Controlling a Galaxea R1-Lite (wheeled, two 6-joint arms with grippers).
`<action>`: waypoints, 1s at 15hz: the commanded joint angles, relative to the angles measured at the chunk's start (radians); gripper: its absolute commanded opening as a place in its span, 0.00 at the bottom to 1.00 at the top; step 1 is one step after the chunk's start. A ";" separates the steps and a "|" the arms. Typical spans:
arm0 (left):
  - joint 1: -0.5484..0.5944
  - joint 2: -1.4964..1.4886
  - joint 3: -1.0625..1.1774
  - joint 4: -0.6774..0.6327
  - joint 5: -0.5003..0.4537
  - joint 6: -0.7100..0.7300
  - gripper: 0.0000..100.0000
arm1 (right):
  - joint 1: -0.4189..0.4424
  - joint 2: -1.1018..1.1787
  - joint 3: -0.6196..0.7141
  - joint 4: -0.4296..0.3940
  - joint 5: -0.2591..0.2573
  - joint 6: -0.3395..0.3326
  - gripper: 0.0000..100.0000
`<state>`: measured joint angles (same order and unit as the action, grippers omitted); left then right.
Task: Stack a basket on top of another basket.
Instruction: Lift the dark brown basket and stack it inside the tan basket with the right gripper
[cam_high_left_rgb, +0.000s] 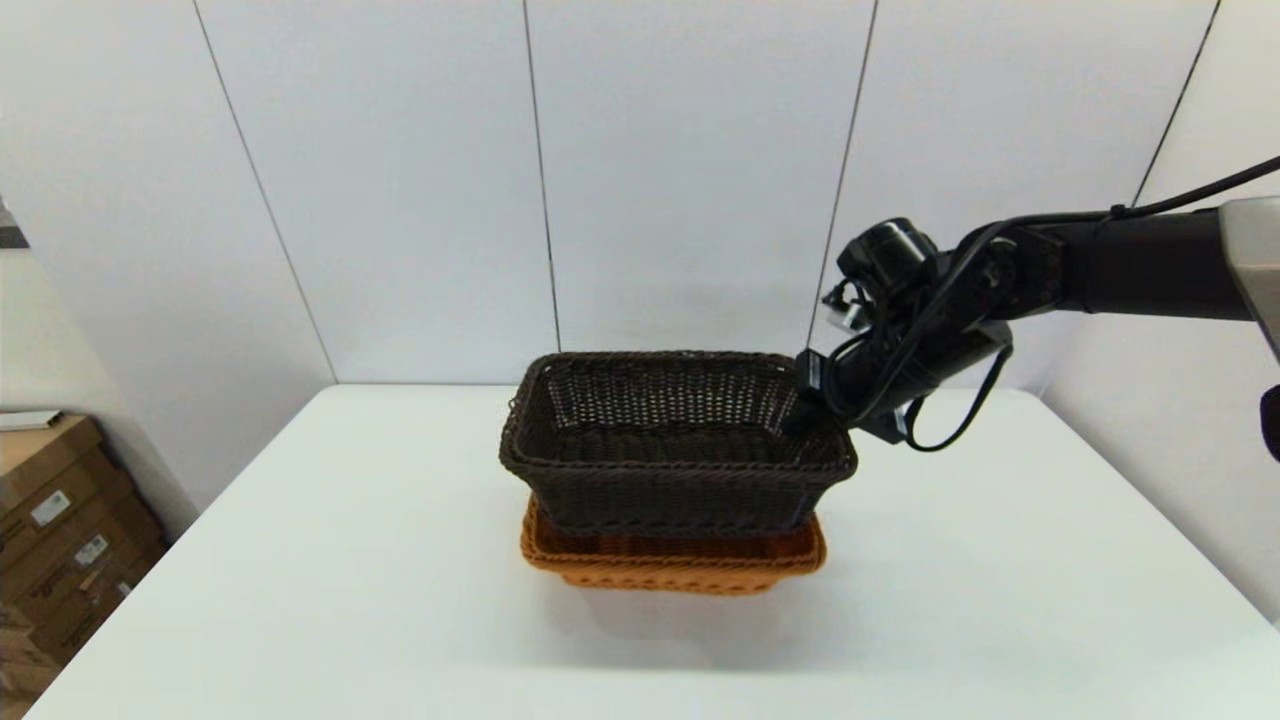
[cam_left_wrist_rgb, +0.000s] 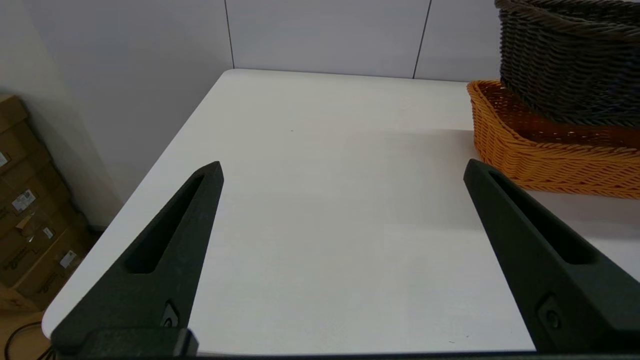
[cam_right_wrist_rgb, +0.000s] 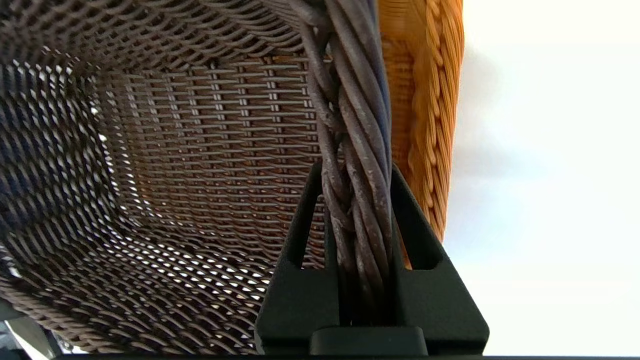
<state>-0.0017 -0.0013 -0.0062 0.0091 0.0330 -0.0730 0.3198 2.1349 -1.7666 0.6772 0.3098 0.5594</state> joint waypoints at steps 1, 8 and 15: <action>0.000 0.000 0.000 0.000 0.001 -0.001 1.00 | -0.001 0.016 0.007 -0.013 0.002 0.005 0.00; 0.000 0.000 0.000 0.000 0.001 -0.001 1.00 | -0.001 0.020 0.070 -0.110 -0.011 0.004 0.00; 0.000 0.000 0.000 0.000 0.001 -0.001 1.00 | 0.013 0.049 0.090 -0.146 -0.040 0.002 0.00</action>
<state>-0.0017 -0.0013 -0.0062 0.0091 0.0332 -0.0730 0.3247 2.1753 -1.6819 0.5272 0.2779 0.5589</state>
